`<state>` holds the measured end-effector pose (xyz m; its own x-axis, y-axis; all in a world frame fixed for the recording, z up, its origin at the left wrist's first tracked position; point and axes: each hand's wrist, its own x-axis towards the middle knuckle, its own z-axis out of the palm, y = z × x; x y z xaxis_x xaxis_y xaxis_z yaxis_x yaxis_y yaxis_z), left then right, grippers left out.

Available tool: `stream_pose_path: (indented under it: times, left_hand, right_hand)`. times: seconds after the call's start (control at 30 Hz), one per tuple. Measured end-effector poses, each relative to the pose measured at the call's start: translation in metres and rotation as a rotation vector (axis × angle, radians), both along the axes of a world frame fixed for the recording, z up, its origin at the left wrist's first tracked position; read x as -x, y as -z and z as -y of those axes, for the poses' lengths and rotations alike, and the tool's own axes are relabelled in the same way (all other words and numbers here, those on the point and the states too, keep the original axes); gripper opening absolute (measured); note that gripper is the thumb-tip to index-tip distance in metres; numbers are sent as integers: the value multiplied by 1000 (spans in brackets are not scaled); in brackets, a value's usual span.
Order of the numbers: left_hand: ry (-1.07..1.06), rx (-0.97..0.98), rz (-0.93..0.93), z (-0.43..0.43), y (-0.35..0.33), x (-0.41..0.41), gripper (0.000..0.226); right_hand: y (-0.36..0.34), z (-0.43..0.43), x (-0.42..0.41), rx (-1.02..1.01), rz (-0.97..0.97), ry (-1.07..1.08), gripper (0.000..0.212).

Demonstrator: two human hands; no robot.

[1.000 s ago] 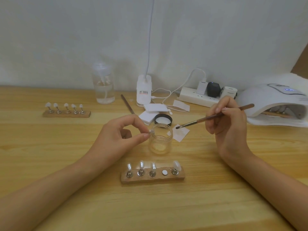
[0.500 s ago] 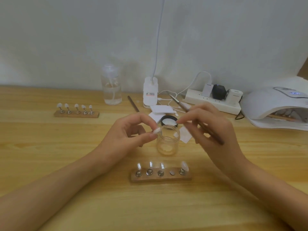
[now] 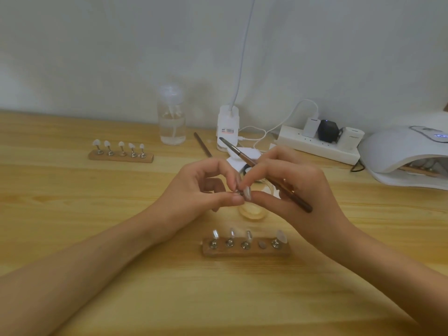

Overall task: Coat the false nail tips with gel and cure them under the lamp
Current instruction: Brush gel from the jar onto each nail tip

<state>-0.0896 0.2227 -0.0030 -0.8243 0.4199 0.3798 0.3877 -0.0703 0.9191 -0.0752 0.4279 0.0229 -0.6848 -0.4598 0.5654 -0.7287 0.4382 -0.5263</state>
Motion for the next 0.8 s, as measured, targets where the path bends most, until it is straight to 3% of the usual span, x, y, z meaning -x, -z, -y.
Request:
stream_pose_path:
  times: [0.2, 0.33, 0.4, 0.6, 0.8]
  left_hand:
    - [-18, -31, -2, -2, 0, -2, 14]
    - [-165, -154, 3, -1, 1, -2, 52]
    - [-208, -217, -5, -1, 0, -2, 60]
    - [-262, -229, 15, -2, 1, -1, 58]
    - [-239, -190, 4, -2, 1, -1, 58]
  right_hand:
    - [-3, 1, -5, 48, 65, 11, 7]
    - [-2, -18, -24, -11, 77, 41, 9]
    - [1, -27, -37, -84, 79, 53, 10]
    - [11, -28, -55, -377, -46, 186, 11]
    - [13, -26, -53, -389, -24, 180, 9]
